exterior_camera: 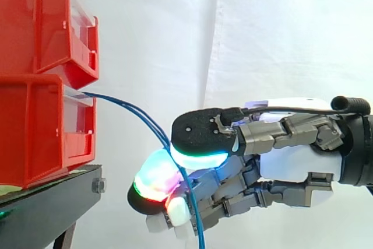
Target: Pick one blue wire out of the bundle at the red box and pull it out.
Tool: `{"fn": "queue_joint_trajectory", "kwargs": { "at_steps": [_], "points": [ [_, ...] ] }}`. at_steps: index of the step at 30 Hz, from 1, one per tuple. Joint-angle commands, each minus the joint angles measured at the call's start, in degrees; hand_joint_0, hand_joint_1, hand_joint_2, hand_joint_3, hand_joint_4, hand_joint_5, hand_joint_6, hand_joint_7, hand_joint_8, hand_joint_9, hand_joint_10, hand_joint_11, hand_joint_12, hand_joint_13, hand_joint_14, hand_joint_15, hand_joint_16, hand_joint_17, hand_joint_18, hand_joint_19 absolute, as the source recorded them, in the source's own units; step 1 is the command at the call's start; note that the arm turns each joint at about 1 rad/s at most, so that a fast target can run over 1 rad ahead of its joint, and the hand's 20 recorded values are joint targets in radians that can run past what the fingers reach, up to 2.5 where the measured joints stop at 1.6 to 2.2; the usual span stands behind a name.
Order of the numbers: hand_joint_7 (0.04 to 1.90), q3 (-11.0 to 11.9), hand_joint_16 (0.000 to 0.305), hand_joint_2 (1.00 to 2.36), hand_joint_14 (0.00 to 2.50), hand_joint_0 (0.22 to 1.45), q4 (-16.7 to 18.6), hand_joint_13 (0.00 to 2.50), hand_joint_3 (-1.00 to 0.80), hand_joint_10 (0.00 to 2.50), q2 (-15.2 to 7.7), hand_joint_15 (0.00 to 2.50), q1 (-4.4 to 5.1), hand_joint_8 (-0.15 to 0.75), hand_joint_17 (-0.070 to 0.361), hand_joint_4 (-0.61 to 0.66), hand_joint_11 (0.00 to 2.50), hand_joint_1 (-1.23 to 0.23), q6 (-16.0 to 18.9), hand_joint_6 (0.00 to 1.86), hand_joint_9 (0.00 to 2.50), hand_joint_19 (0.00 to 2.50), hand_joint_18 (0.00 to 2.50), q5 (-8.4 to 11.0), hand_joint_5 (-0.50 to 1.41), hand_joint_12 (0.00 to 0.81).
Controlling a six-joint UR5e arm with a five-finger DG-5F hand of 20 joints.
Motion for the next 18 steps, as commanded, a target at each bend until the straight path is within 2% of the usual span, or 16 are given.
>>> {"fn": "queue_joint_trajectory", "kwargs": {
  "at_steps": [1, 7, 18],
  "points": [
    [1.09, -0.01, 0.069, 1.01, 0.01, 0.6, 0.0, 0.55, -0.14, 0.02, 0.01, 0.3, -0.17, 0.289, 0.155, 0.32, 0.44, -0.66, 0.02, 0.58, 0.92, 0.47, 0.39, -0.46, -0.08, 0.4],
    [1.23, -0.01, 0.072, 1.01, 0.01, 0.58, 0.0, 0.55, -0.17, 0.02, 0.01, 0.3, -0.35, 0.297, 0.161, 0.34, 0.42, -0.63, 0.19, 0.5, 0.93, 0.47, 0.4, -0.72, -0.07, 0.414],
    [1.2, -0.01, 0.074, 1.0, 0.01, 0.59, -2.11, 0.56, -0.12, 0.02, 0.01, 0.3, -0.7, 0.311, 0.166, 0.33, 0.43, -0.63, 0.37, 0.52, 0.93, 0.47, 0.41, -1.86, -0.07, 0.426]
  ]
}}
